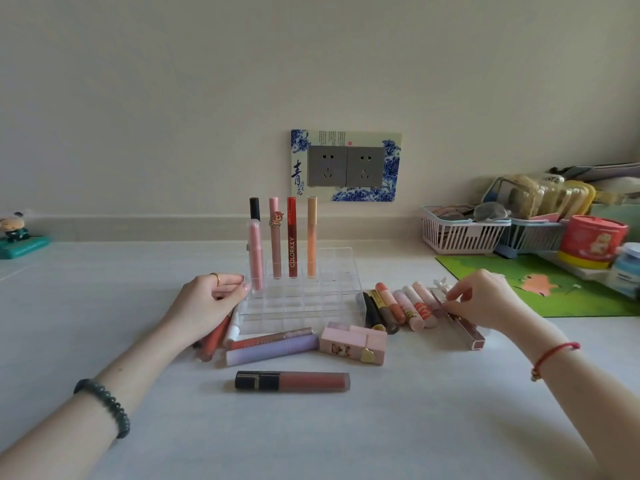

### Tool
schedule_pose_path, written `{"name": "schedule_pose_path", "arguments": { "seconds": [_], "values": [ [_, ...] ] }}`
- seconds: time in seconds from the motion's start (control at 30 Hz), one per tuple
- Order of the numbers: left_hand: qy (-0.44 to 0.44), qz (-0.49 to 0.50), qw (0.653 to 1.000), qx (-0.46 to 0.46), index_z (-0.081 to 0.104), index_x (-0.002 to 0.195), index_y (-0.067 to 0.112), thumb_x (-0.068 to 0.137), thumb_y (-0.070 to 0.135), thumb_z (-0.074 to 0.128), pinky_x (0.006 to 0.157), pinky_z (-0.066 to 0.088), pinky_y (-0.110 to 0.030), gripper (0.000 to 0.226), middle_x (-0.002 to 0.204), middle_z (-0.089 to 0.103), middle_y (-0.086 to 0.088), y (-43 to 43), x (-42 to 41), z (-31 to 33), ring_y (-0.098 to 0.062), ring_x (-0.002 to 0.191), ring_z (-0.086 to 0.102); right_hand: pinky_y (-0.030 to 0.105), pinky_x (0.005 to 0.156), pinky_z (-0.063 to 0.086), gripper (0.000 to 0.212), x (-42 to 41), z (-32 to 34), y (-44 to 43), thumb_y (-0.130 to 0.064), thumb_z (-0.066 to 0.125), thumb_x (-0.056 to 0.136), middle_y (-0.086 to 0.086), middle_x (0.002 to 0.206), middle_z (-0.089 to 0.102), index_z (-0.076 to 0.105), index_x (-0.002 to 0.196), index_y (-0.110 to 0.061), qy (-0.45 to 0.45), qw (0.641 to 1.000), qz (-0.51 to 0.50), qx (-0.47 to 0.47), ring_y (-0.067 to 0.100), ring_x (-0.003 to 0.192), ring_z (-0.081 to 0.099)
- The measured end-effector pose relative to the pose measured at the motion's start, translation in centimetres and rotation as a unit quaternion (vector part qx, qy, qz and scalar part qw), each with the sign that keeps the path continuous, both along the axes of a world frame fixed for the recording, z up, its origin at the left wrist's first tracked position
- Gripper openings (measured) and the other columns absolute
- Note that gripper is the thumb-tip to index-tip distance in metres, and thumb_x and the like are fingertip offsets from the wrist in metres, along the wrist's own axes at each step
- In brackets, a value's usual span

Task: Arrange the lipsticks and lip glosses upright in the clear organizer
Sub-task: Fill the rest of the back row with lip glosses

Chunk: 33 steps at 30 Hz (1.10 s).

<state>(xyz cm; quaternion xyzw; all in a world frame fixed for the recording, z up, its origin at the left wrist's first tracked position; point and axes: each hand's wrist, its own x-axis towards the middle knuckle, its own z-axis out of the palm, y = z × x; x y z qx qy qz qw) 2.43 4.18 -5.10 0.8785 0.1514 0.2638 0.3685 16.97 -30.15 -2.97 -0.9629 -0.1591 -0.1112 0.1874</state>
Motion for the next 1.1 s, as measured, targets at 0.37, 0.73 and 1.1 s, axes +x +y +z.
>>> {"name": "schedule_pose_path", "arguments": {
  "seconds": [0.37, 0.73, 1.1],
  "values": [
    [0.019, 0.001, 1.0, 0.001, 0.059, 0.119, 0.013, 0.086, 0.029, 0.06, 0.086, 0.036, -0.025, 0.036, 0.115, 0.066, -0.006, -0.2, -0.1, -0.2, -0.009, 0.096, 0.055, 0.02, 0.042, 0.031, 0.025, 0.5, 0.0, 0.6, -0.028, 0.062, 0.074, 0.001, 0.06, 0.047, 0.064, 0.075, -0.004, 0.037, 0.992, -0.048, -0.108, 0.016, 0.059, 0.045],
    [0.018, -0.004, 1.0, -0.001, 0.059, 0.119, 0.013, 0.086, 0.029, 0.059, 0.086, 0.036, -0.024, 0.036, 0.115, 0.066, -0.004, -0.2, 0.0, -0.2, -0.009, 0.096, 0.056, 0.021, 0.043, 0.037, 0.024, -0.4, 2.4, 0.4, -0.025, 0.068, 0.072, 0.009, 0.066, 0.064, 0.07, 0.07, -0.002, -0.007, 0.998, -0.052, 0.034, 0.015, 0.056, 0.051],
    [0.017, -0.01, 1.0, 0.0, 0.059, 0.118, 0.012, 0.087, 0.028, 0.058, 0.087, 0.036, -0.021, 0.036, 0.115, 0.066, -0.002, 0.0, 0.1, -0.4, -0.006, 0.097, 0.055, 0.011, 0.05, 0.051, 0.006, -2.5, 7.6, 7.1, -0.017, 0.066, 0.078, -0.003, 0.07, 0.068, 0.062, 0.083, -0.019, 0.005, 0.906, 0.183, 0.382, -0.001, 0.052, 0.063]
  ]
}}
